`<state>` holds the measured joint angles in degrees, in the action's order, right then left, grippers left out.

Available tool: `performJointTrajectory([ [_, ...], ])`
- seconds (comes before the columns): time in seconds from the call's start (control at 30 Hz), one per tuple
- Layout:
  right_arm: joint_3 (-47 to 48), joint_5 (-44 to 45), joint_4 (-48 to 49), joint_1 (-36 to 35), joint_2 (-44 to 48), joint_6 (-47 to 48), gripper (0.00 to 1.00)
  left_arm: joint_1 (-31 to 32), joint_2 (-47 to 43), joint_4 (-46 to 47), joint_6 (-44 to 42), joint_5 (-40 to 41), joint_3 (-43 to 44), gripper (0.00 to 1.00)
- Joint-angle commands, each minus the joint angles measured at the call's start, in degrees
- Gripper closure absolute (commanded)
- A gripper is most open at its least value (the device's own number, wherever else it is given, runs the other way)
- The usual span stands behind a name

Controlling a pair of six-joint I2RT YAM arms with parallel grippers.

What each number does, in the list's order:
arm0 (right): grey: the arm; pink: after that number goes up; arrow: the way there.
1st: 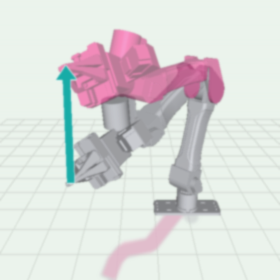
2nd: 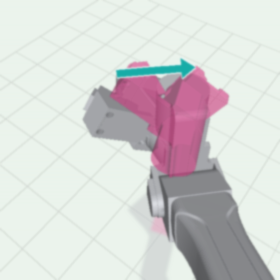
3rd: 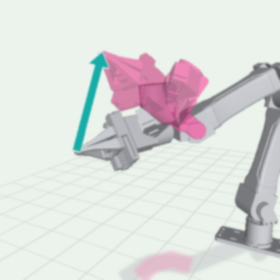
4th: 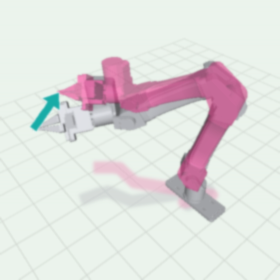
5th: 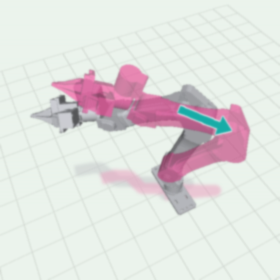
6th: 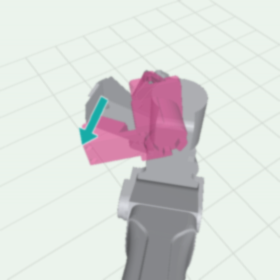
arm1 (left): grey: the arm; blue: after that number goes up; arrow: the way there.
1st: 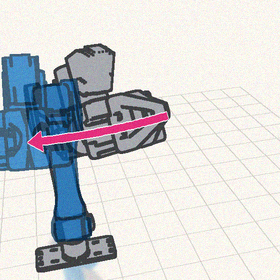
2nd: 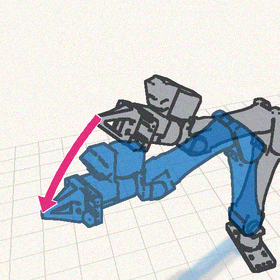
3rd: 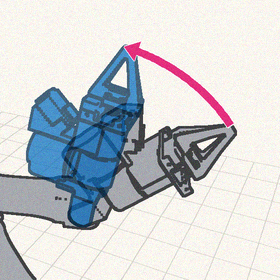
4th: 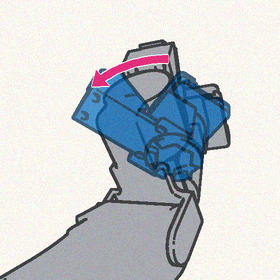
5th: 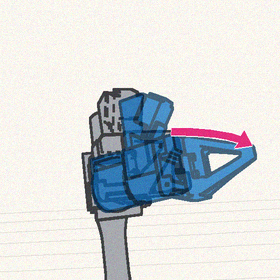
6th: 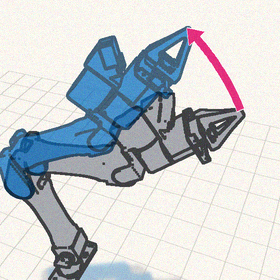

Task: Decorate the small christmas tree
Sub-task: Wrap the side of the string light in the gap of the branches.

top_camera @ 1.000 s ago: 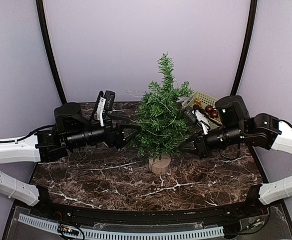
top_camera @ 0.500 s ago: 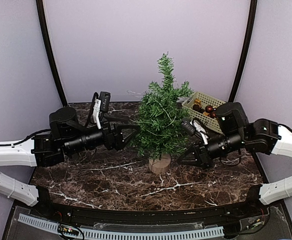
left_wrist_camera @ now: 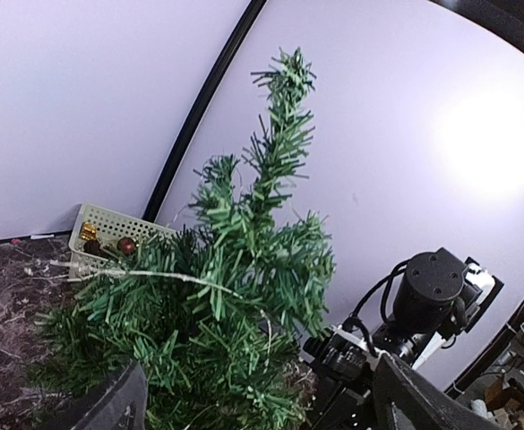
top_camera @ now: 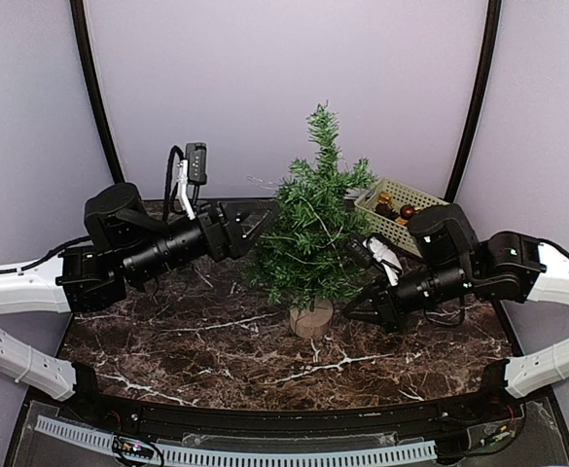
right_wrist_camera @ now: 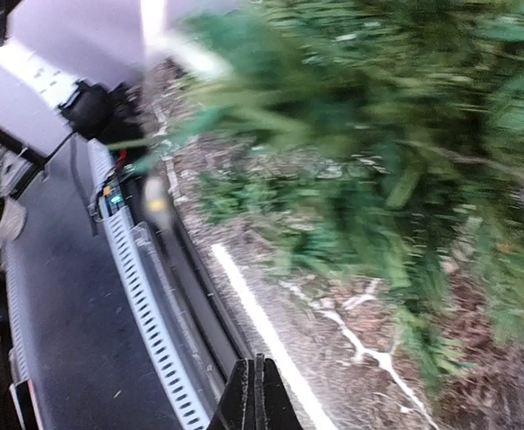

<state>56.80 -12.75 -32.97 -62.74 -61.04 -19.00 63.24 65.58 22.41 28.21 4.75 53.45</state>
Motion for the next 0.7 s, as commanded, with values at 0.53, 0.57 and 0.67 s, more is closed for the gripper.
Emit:
performJointTrajectory([
  [0.53, 11.48, 18.9, -12.99, 8.17, -0.27, 3.58, 1.0, 2.84, 4.64, -12.08, 6.3, -1.15, 0.55, 0.37],
  [0.57, 12.07, 19.76, -13.57, 8.24, -0.52, 3.99, 1.0, 3.27, 4.99, -13.48, 6.26, -0.71, 0.98, 0.38],
  [0.67, 13.08, 21.68, -13.89, 8.54, -1.34, 5.51, 1.0, 4.0, 5.39, -15.62, 6.16, 1.15, 1.51, 0.39],
])
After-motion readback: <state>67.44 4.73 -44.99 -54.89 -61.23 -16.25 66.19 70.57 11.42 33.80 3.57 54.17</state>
